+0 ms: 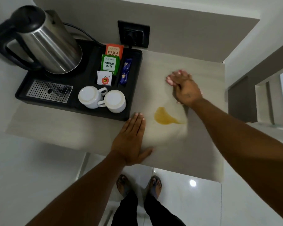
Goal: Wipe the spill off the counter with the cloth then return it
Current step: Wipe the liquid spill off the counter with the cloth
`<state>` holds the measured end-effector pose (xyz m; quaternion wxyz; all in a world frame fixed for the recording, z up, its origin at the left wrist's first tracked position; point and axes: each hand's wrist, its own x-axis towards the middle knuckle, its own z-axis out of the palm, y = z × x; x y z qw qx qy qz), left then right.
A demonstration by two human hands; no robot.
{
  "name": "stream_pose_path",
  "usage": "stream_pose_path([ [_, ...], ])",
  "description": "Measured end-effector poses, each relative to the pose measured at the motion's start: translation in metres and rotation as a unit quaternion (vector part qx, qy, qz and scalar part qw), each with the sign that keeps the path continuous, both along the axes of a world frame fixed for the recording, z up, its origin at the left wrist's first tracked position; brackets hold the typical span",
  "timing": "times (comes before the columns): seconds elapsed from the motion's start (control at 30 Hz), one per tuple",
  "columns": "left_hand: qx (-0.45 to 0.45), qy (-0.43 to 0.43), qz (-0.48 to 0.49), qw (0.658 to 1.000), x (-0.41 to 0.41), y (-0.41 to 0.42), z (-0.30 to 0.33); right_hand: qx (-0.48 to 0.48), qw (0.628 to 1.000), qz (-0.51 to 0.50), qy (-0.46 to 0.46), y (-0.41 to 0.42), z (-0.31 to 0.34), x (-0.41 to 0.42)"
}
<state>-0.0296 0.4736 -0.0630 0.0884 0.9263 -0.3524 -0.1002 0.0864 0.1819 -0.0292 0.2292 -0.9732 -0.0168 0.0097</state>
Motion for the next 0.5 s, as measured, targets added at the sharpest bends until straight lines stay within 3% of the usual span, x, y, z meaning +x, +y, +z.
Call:
stream_pose_path([
  [0.1,-0.011,-0.003,0.004,1.000,-0.002,0.000,0.003,-0.010,0.996,0.083,0.005,0.045,-0.002,-0.023],
  [0.23,-0.020,-0.007,0.030,0.999,-0.012,0.007,0.004,-0.035,0.993,0.116,0.017,0.048,-0.005,-0.115],
  [0.37,0.003,-0.029,0.034,0.999,-0.026,0.024,-0.001,-0.012,0.999,-0.049,0.019,-0.013,-0.002,-0.170],
  [0.5,0.003,-0.040,0.035,0.999,-0.029,0.026,-0.002,-0.040,0.990,-0.130,0.031,-0.032,0.005,-0.122],
])
